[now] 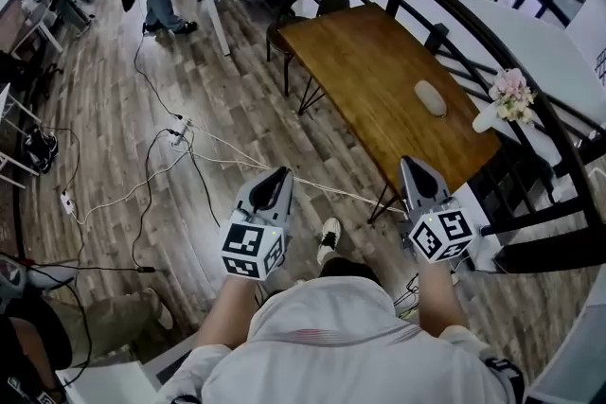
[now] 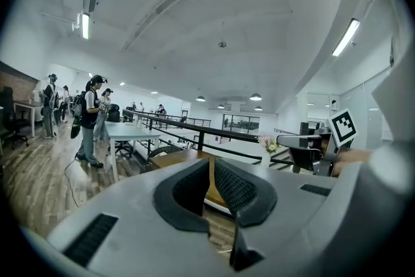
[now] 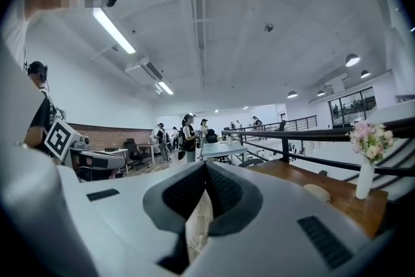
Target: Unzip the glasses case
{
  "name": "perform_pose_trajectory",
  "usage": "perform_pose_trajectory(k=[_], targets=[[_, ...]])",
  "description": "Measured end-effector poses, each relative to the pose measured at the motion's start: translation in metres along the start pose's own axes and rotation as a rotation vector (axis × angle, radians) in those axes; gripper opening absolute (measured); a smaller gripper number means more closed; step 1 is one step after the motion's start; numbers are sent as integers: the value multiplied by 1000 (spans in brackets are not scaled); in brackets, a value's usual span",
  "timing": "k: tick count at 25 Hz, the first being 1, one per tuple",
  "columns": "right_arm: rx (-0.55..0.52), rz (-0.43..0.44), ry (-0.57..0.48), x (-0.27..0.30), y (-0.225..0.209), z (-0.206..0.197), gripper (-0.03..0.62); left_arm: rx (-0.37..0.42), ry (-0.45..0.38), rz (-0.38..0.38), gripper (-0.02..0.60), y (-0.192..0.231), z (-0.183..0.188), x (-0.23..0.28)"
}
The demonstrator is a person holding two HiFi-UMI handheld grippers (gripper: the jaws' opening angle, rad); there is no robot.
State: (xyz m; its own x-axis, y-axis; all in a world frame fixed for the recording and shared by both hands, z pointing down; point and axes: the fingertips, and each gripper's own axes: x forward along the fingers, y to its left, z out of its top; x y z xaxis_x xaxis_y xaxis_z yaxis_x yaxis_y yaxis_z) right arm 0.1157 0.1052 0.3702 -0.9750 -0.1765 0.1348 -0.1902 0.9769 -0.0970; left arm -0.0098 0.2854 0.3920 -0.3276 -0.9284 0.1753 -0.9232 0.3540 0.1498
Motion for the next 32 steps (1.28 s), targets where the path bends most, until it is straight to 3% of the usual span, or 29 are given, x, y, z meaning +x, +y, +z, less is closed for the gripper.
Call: perform_pose_trajectory(k=[9, 21, 27, 32], targets=[[43, -1, 22, 88, -69, 14, 51, 11, 15, -3, 32, 36, 35, 99], [59, -2, 48, 186, -174, 26, 51, -14, 55, 11, 33, 69, 49, 232], [104, -61, 44, 202, -213, 22, 51, 19, 96, -58, 32, 70, 53, 285], [127, -200, 65, 206, -239, 9, 51, 16, 115, -160, 32, 87, 53, 331]])
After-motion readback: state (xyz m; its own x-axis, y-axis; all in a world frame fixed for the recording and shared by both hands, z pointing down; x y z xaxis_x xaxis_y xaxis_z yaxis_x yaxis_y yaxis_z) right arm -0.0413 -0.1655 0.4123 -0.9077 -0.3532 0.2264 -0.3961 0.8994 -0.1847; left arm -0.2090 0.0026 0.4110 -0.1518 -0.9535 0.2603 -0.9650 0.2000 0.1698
